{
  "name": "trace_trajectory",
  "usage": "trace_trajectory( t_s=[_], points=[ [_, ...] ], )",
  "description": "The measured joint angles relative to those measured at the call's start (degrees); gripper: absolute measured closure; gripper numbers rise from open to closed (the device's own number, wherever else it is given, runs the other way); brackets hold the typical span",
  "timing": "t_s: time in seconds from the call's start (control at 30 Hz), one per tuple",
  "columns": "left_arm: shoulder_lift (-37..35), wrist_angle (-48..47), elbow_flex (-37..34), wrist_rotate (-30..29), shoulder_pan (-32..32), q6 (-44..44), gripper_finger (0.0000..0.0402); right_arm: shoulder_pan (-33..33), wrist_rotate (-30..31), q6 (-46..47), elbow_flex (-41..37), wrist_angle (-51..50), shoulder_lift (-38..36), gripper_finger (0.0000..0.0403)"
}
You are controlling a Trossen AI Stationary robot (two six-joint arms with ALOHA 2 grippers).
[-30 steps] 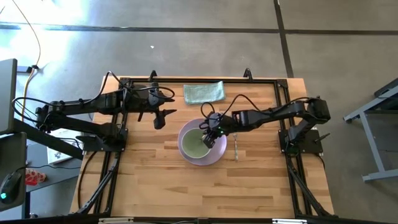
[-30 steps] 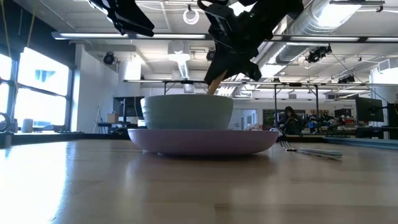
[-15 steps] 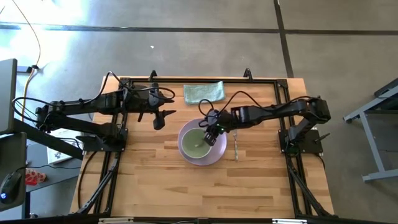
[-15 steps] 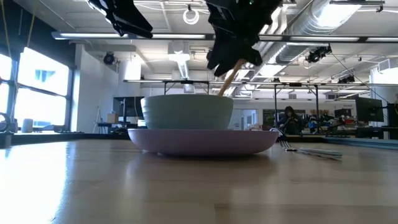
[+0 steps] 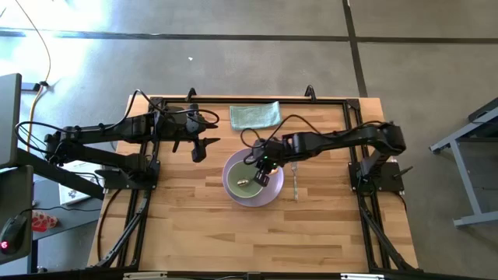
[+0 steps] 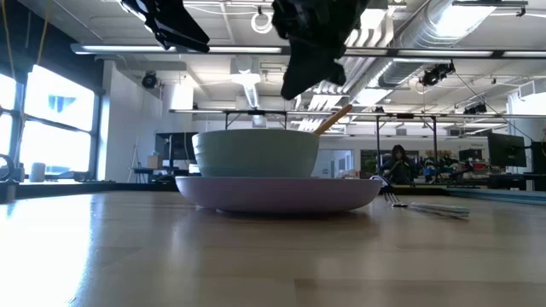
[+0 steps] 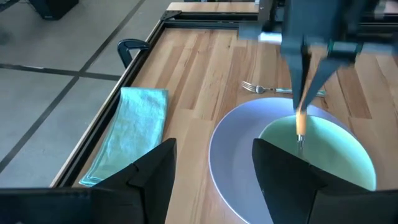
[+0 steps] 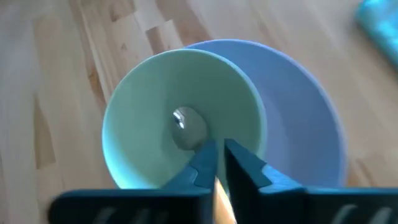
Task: Set table place
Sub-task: Adjust the green bowl on the purple plate
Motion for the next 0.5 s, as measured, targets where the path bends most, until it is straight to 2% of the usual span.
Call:
trace_trajectory(
  t_s=[0.17,0.5],
  points=[
    [0.0,-0.45,0.0,-0.03,0.0,0.02,0.02,-0.04,-1.72,-2.33,0.1,6.24,5.47,0.0396],
    [0.02,-2.88,0.0,-0.18,0.0,-0.29,0.02,-1.46,-0.16,-4.74,1.16,1.11,9.65,0.0402]
  ],
)
